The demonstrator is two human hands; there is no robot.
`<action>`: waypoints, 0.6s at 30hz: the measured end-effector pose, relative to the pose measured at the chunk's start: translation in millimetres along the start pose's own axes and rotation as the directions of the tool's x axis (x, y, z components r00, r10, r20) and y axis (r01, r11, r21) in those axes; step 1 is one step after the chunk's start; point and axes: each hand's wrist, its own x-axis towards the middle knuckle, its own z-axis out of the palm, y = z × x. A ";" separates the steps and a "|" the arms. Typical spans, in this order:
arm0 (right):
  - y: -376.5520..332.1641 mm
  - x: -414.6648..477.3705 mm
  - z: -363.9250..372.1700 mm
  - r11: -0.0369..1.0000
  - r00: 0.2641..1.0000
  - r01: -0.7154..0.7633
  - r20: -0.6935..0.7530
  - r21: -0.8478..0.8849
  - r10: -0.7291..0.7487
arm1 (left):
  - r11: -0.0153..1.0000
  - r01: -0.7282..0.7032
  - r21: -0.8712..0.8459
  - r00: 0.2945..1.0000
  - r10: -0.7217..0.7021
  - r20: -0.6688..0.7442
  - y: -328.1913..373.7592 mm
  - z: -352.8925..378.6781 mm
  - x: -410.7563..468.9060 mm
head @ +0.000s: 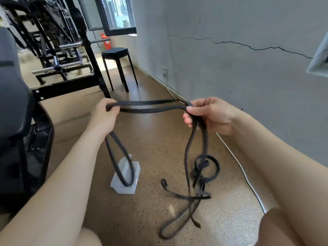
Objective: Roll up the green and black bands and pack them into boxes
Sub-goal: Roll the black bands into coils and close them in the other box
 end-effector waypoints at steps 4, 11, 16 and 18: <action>-8.7 -0.9 26.0 0.986 0.990 0.057 -0.139 0.158 -0.035 | 0.963 -0.147 0.225 0.974 0.101 0.202 22.8 14.6 -22.5; -16.8 2.0 45.5 0.928 0.941 0.145 -0.337 0.343 -0.022 | 0.989 -0.083 -0.121 0.609 0.147 0.779 60.8 88.0 -96.1; -19.1 2.9 21.1 0.887 0.868 0.191 -0.494 0.421 0.048 | 0.989 -0.010 -0.151 0.616 0.124 0.778 52.4 88.8 -86.4; -22.0 0.4 9.5 0.879 0.843 0.209 -0.534 0.428 0.060 | 0.987 0.013 -0.159 0.616 0.117 0.779 51.4 81.4 -82.5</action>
